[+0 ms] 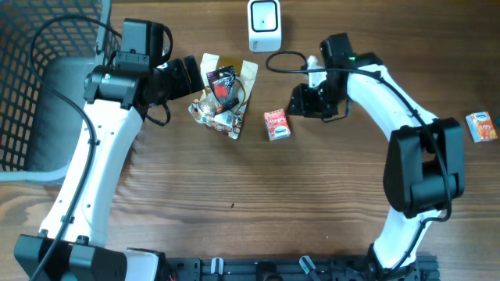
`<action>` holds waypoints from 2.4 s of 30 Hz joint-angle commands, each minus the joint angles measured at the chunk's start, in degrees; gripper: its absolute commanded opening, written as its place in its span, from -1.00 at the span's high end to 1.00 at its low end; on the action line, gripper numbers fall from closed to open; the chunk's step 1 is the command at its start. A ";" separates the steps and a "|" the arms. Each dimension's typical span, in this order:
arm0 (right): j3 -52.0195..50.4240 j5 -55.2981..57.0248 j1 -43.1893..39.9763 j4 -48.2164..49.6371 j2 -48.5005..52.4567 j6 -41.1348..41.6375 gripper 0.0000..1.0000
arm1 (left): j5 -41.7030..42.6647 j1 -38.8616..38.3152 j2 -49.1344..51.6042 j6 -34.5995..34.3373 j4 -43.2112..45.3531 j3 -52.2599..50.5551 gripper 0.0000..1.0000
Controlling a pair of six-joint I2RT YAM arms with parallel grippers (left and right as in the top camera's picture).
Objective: Scan the item barcode
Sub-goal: 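Grasp the red pack on the table with the right gripper, then lift the red pack and hold it over the scanner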
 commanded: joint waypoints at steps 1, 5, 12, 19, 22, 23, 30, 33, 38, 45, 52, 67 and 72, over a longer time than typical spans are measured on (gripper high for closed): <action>-0.22 -2.32 2.36 2.84 0.13 -0.76 -0.10 | -0.33 0.11 0.22 -0.52 0.13 0.15 -1.00; -5.22 3.72 4.52 7.19 0.17 4.96 -0.05 | -0.33 0.11 0.24 -0.52 0.13 0.15 -1.00; -13.35 5.79 4.90 14.56 0.17 6.84 -0.01 | -0.33 0.11 0.22 -0.52 0.13 0.15 -1.00; -14.56 -0.02 4.90 17.86 0.17 13.81 0.91 | -0.33 0.11 0.22 -0.52 0.13 0.15 -1.00; -13.57 -2.12 4.85 19.69 0.17 15.47 0.91 | -0.33 0.11 0.22 -0.52 0.13 0.15 -1.00; -11.17 -0.94 4.72 19.32 0.15 14.91 0.90 | -0.33 0.11 0.22 -0.52 0.13 0.15 -1.00; 14.97 36.30 5.90 12.22 0.00 1.31 0.90 | -0.33 0.11 0.24 -0.52 0.13 0.15 -1.00; 18.27 50.99 8.59 23.12 0.07 -13.38 0.91 | -0.33 0.11 0.24 -0.52 0.13 0.15 -1.00; 18.25 51.56 11.78 40.65 4.46 -32.20 0.90 | -0.33 0.11 0.24 -0.52 0.13 0.15 -1.00; 18.23 44.92 13.70 50.38 13.57 -47.23 0.90 | -0.33 0.11 0.24 -0.52 0.13 0.15 -1.00; 18.21 44.48 13.68 50.56 16.98 -50.84 0.90 | -0.33 0.11 0.24 -0.52 0.13 0.15 -1.00; 18.21 47.30 10.56 55.54 17.03 -54.90 0.91 | -0.33 0.11 0.24 -0.52 0.13 0.15 -1.00; 18.16 43.71 9.75 53.13 17.03 -49.72 0.91 | -0.33 0.11 0.22 -0.52 0.13 0.15 -1.00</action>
